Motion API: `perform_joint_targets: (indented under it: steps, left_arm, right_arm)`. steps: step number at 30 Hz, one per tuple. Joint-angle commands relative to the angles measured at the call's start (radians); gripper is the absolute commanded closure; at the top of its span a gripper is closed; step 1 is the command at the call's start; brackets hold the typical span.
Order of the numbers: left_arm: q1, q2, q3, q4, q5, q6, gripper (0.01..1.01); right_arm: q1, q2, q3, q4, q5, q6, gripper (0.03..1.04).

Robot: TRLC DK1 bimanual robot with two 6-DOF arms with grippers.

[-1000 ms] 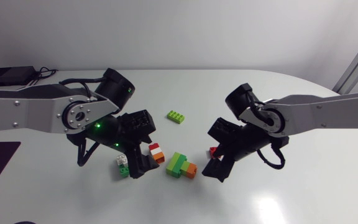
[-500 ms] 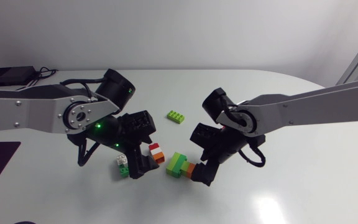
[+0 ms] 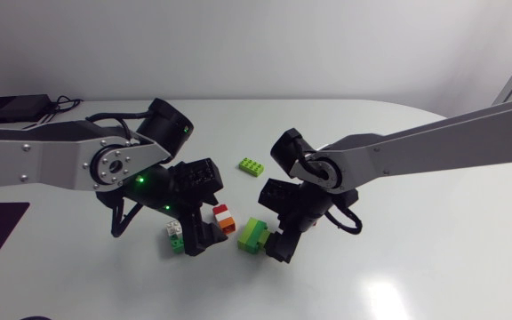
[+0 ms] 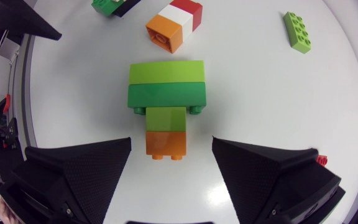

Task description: Separate the duplo bricks

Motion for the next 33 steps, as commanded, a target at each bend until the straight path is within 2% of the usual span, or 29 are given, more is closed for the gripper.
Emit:
perform_joint_targets:
  steps: [1,7,13,22,27,30,33]
  left_arm:
    - [0.002,0.016,-0.001,-0.002,0.017,0.032,0.057]
    - [0.004,0.019,-0.001,-0.002,0.021,0.037,0.057]
    - [0.001,0.025,-0.001,0.001,0.023,0.038,0.059]
    - [-0.015,0.032,-0.001,0.001,0.023,0.037,0.061]
    - [-0.061,0.011,-0.018,0.05,0.015,0.037,0.064]
    - [-0.117,-0.02,-0.053,0.124,-0.049,0.035,0.064]
    - [-0.203,-0.061,-0.116,0.23,-0.18,0.051,0.064]
  right_arm:
    - [0.012,0.035,0.017,-0.022,0.016,-0.001,0.25]
    - [0.017,0.038,0.012,-0.002,0.025,-0.007,0.62]
    - [0.029,0.018,-0.008,0.033,0.033,-0.01,0.75]
    - [0.035,-0.072,-0.105,0.058,0.051,-0.047,0.76]
    - [0.006,-0.172,-0.14,0.017,0.04,-0.068,0.76]
    - [-0.026,-0.213,-0.12,-0.054,-0.012,-0.071,0.76]
    - [-0.055,-0.233,-0.092,-0.128,-0.049,-0.076,0.76]
